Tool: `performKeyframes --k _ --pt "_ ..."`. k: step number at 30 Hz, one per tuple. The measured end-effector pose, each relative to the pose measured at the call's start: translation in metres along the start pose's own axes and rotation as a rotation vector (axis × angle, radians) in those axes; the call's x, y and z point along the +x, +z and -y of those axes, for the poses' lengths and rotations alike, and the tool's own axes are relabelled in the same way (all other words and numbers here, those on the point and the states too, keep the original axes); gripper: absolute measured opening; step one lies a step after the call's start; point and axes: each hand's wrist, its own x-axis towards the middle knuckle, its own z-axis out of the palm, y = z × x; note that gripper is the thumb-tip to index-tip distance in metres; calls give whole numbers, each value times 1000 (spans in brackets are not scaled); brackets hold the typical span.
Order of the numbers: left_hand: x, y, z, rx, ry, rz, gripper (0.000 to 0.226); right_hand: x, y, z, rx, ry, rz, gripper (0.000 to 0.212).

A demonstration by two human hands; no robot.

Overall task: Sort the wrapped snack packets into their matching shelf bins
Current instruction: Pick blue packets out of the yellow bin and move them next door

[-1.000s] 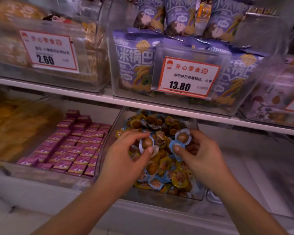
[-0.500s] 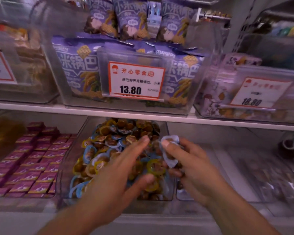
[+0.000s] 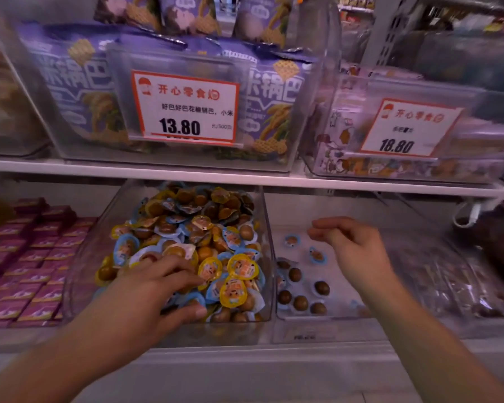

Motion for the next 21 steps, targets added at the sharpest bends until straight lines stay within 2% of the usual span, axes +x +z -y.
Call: performKeyframes --k 2,4,6,7,9,11,16,21 --pt "2 -3 -2 32 -26 40 62 -13 16 15 -114 -221 52 31" --pt "3 -7 -2 38 -55 57 61 -28 34 28 -311 -514 136 23" --pt "2 -10 1 12 -87 59 59 -43 53 36 -520 -758 311 21" --pt "1 -11 4 1 -97 50 59 -49 62 39 -622 -808 418 24" --pt "-2 -12 9 -5 -105 38 61 -59 80 39 -810 -815 587 30" --pt "-3 -11 13 -12 -108 15 61 -61 92 35 -972 -769 670 37" --pt "-5 -10 14 -98 -171 -78 55 -52 105 33 -1207 -716 625 31" --pt "-10 -10 11 -218 -206 -289 28 -49 108 36 -1263 -677 556 29"
